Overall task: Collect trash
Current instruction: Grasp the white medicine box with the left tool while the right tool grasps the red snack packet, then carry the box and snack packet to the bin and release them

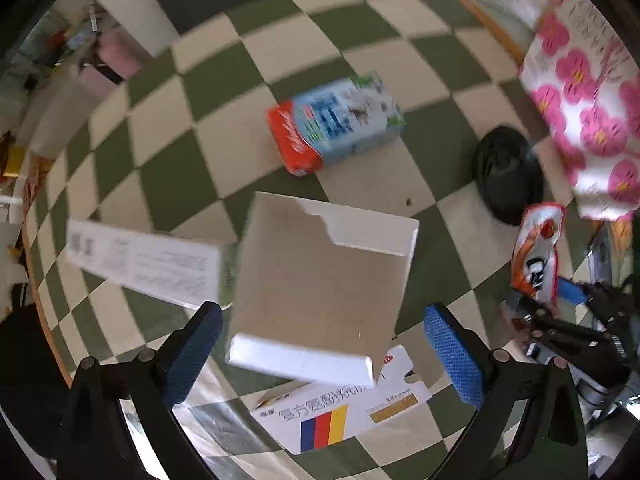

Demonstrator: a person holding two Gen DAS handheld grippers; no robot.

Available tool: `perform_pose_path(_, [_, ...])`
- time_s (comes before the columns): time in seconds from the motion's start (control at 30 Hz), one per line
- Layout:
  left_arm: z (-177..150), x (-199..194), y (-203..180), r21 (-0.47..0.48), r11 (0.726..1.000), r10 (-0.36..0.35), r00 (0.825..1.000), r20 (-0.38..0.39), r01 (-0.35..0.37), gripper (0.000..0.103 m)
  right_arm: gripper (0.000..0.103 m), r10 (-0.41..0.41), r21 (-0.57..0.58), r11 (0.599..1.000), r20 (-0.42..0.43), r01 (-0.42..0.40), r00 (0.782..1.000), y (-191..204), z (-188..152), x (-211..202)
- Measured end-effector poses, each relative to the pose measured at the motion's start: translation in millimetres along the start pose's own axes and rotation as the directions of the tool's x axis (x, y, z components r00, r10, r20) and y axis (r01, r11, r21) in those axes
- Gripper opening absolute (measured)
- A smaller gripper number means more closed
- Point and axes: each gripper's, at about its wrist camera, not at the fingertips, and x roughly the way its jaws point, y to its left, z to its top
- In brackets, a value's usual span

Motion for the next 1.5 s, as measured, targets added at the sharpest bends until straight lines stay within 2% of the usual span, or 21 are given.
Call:
perform_pose_path(0.1, [7.5, 14.0, -1.5, 0.000, 1.000, 0.011, 1.000, -0.027, -0.011, 0.101, 0.062, -0.021, -0.005, 1.000, -0.002, 0.021, 1.000, 3.9, 10.6, 8.1])
perform_pose_path(0.2, [9.5, 14.1, -0.7, -0.036, 0.999, -0.008, 1.000, -0.006, 0.008, 0.078, 0.058, -0.054, -0.004, 0.999, 0.024, 0.054, 0.998, 7.6, 3.8, 11.3])
perform_pose_path(0.3, [4.8, 8.8, -0.3, -0.069, 0.997, -0.022, 0.999, 0.028, 0.024, 0.076, 0.049, -0.040, 0.000, 0.999, 0.055, 0.040, 0.998, 11.4, -8.1, 7.9])
perform_pose_path(0.37, [-0.6, 4.4, -3.5, -0.078, 0.997, -0.004, 0.999, 0.046, 0.008, 0.076, 0.042, -0.027, -0.010, 1.000, 0.074, 0.028, 0.997, 13.1, -16.5, 4.7])
perform_pose_path(0.47, [-10.1, -4.7, -9.9, -0.106, 0.994, 0.021, 0.998, 0.053, -0.016, 0.076, 0.041, -0.013, -0.022, 1.000, 0.086, 0.015, 0.996, 12.0, -23.5, 2.1])
perform_pose_path(0.63, [-32.7, -28.8, -15.5, -0.147, 0.989, 0.051, 0.991, 0.123, -0.033, 0.076, 0.041, 0.013, -0.042, 0.999, 0.131, -0.007, 0.991, 16.3, -41.6, -11.0])
perform_pose_path(0.73, [-50.9, -48.0, -16.4, -0.179, 0.983, 0.069, 0.983, 0.170, -0.039, 0.076, 0.041, 0.025, -0.054, 0.998, 0.153, -0.017, 0.988, 6.9, -60.2, -28.3])
perform_pose_path(0.8, [-65.8, -58.1, -7.8, -0.208, 0.978, 0.076, 0.977, 0.198, -0.034, 0.076, 0.041, 0.031, -0.071, 0.997, 0.167, -0.019, 0.985, 1.6, -60.8, -37.9])
perform_pose_path(1.03, [-150.1, -92.4, 19.9, -0.316, 0.949, 0.077, 0.959, 0.272, 0.014, 0.076, 0.040, 0.055, -0.148, 0.989, 0.237, -0.020, 0.970, 30.0, -102.6, -84.5])
perform_pose_path(1.13, [-191.0, -103.5, 26.0, -0.346, 0.938, 0.078, 0.951, 0.298, 0.032, 0.076, 0.040, 0.080, -0.174, 0.984, 0.263, -0.034, 0.961, 40.4, -135.5, -103.5])
perform_pose_path(1.27, [-259.6, -117.5, 30.2, -0.364, 0.928, 0.055, 0.943, 0.327, 0.072, 0.076, 0.040, 0.119, -0.205, 0.977, 0.300, -0.057, 0.947, 59.0, -194.8, -125.9])
perform_pose_path(1.4, [-338.9, -124.0, 30.0, -0.360, 0.927, 0.033, 0.934, 0.356, 0.104, 0.076, 0.040, 0.169, -0.218, 0.971, 0.316, -0.101, 0.934, 78.0, -270.0, -139.9])
perform_pose_path(1.5, [-397.4, -120.5, 33.7, -0.373, 0.920, 0.020, 0.935, 0.354, 0.121, 0.076, 0.040, 0.188, -0.218, 0.968, 0.321, -0.121, 0.928, 88.8, -328.7, -142.2])
